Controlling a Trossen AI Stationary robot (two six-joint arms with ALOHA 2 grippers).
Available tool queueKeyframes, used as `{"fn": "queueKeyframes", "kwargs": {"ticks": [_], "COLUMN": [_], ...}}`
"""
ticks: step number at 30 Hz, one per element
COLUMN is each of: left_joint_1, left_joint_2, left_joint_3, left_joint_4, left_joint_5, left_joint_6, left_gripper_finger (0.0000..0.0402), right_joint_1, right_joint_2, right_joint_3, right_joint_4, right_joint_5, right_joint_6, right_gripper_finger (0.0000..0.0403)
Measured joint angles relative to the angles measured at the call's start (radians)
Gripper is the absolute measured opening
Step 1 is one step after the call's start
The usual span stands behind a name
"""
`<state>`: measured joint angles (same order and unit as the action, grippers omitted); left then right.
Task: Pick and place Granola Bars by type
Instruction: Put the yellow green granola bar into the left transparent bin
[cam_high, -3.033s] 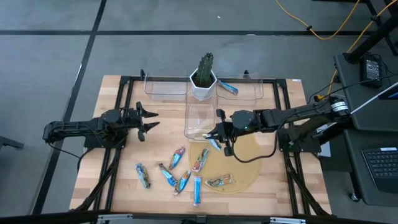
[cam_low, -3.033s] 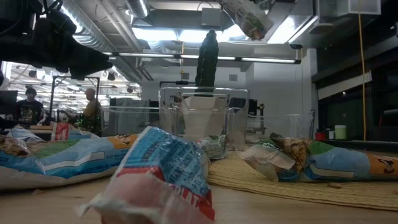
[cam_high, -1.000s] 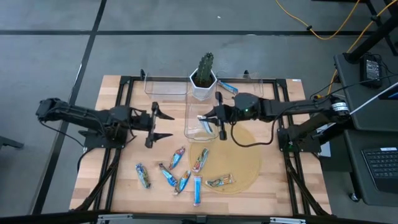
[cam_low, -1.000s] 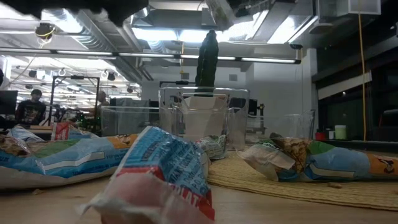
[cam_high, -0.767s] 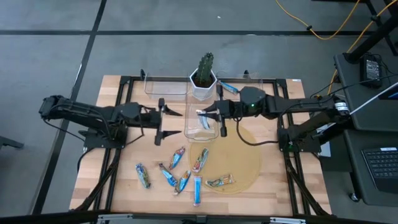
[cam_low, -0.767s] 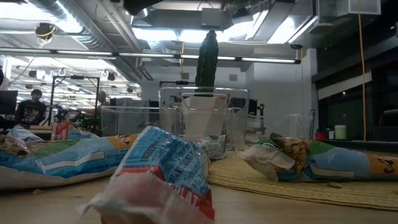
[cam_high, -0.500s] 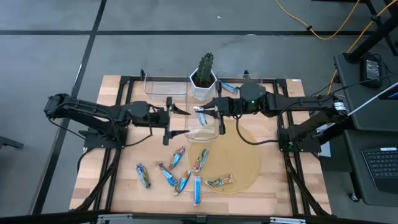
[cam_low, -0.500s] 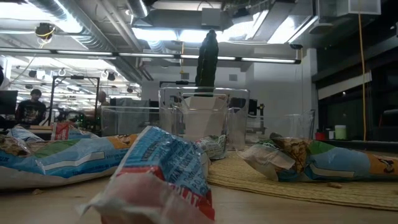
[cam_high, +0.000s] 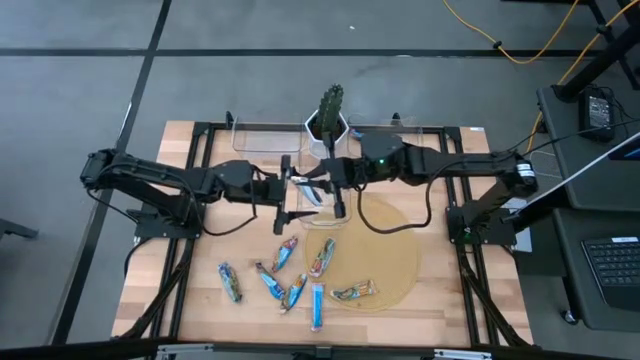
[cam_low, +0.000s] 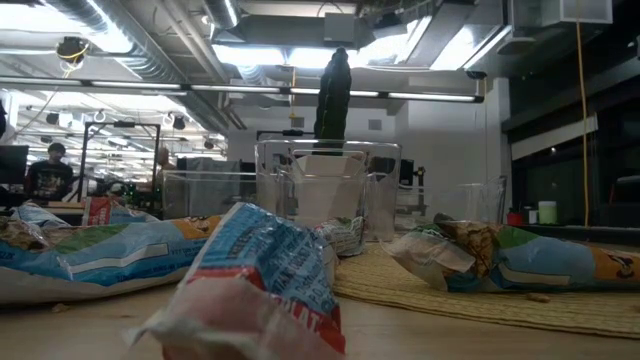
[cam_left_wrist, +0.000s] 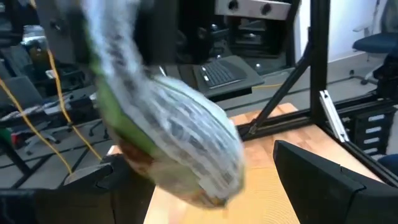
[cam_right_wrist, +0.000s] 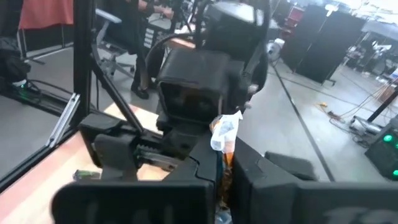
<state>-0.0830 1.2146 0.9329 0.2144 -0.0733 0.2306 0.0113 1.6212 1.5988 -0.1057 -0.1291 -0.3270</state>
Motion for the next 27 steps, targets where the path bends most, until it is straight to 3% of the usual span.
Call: {"fn": "queueKeyframes", "kwargs": {"ticks": [10,14,18,27], "left_joint_1": [0.000,0.000,0.000,0.000], "left_joint_2": [-0.009,-0.008,-0.008,-0.008], "left_joint_3": [0.000,0.000,0.000,0.000], "left_joint_4": [0.015,0.023,0.037,0.054], "left_joint_5": [-0.038,-0.046,-0.053,-0.067], "left_joint_6": [0.019,0.019,0.030,0.044], "left_gripper_finger": [0.0305,0.0286,0.0234,0.0068], "right_joint_1": [0.000,0.000,0.000,0.000], "right_joint_2": [0.004,0.004,0.004,0.004], "right_joint_3": [0.023,0.023,0.023,0.022], "right_joint_4": [0.004,0.003,0.005,0.007], "right_joint_5": [-0.005,-0.005,-0.005,-0.004], "right_joint_6": [-0.010,-0.010,-0.009,-0.007], "right_gripper_finger": [0.0013,0.0029,0.0043,0.0027]}}
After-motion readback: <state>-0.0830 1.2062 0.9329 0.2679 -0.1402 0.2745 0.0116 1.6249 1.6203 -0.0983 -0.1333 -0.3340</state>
